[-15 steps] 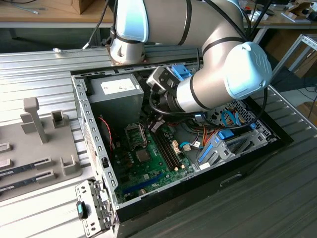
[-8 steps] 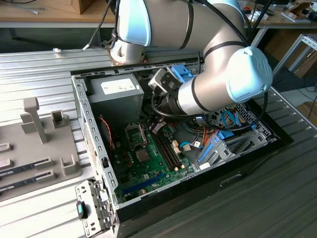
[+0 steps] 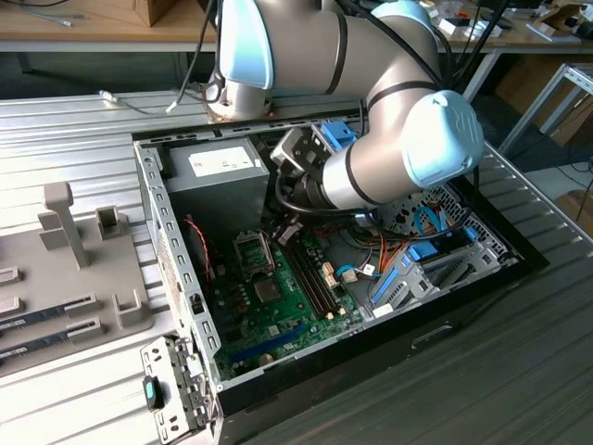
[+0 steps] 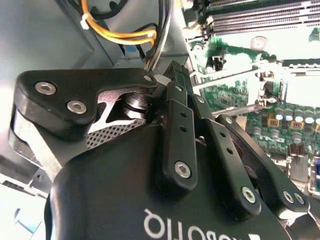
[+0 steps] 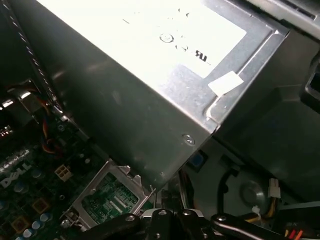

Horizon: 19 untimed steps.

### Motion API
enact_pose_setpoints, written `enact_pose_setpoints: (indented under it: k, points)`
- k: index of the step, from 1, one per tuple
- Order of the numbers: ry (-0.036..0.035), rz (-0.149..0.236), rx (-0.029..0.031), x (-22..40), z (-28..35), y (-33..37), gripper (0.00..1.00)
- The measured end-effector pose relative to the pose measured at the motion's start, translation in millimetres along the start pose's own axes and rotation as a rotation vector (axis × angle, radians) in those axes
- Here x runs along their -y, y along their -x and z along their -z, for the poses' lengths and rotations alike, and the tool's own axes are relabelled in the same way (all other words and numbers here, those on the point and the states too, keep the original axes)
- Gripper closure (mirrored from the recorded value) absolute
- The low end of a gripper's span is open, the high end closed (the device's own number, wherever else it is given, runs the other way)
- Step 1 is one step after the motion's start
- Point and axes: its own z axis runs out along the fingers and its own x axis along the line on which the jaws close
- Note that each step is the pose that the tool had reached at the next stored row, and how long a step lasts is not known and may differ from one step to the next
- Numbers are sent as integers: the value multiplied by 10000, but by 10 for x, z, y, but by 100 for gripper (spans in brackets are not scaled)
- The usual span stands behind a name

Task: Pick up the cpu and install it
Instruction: 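Close the cpu cover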

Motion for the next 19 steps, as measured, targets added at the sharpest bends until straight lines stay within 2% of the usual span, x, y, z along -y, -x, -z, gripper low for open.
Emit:
enact_pose_setpoints:
  k: [5, 6, 9, 10, 11, 13, 15, 19]
  points:
    - [-66, -18, -54, 47, -80, -9, 89]
    - [-109, -31, -90, 46, -80, -8, 89]
    - [-506, -141, -400, 42, -84, -4, 89]
    - [-757, -215, -605, 35, -89, 3, 89]
    - [-915, -262, -736, 28, -94, 9, 89]
    - [-1067, -306, -860, 21, -99, 18, 89]
    - [-1134, -326, -917, 8, -104, 29, 89]
    - [-1159, -334, -930, -35, -101, 65, 89]
